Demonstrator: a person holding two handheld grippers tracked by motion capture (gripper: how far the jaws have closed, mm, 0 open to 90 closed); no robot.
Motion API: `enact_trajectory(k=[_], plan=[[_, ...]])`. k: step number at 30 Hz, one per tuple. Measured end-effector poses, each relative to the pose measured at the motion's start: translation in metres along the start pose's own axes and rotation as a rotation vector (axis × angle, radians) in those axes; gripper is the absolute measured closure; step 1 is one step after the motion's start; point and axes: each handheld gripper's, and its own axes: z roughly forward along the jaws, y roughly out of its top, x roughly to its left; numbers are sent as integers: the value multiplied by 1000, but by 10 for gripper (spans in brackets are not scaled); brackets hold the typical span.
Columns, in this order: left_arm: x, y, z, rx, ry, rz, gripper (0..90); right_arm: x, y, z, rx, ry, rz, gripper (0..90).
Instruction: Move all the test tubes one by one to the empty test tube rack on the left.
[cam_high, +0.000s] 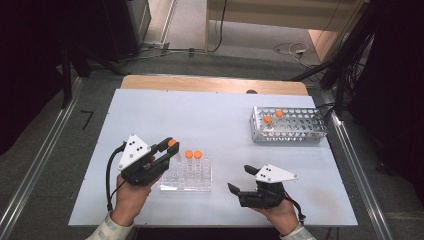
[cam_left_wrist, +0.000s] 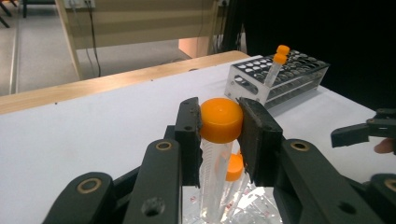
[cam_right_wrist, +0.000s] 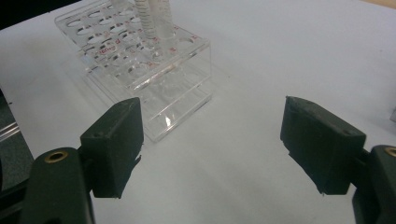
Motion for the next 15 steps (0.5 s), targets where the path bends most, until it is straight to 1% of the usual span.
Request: enact_trajectory(k=[5, 8, 11, 15], plan=[[1, -2, 4, 1, 15, 11, 698, 0, 0, 0, -1, -1, -2, 201], [1, -2, 6, -7, 15, 14, 698, -1, 0, 0, 0, -1, 0, 202], [0, -2, 7, -4, 14, 14, 698, -1, 0, 0, 1, -1, 0, 202], [-2, -4, 10, 1, 12, 25, 698, 0, 0, 1, 3, -1, 2, 202]])
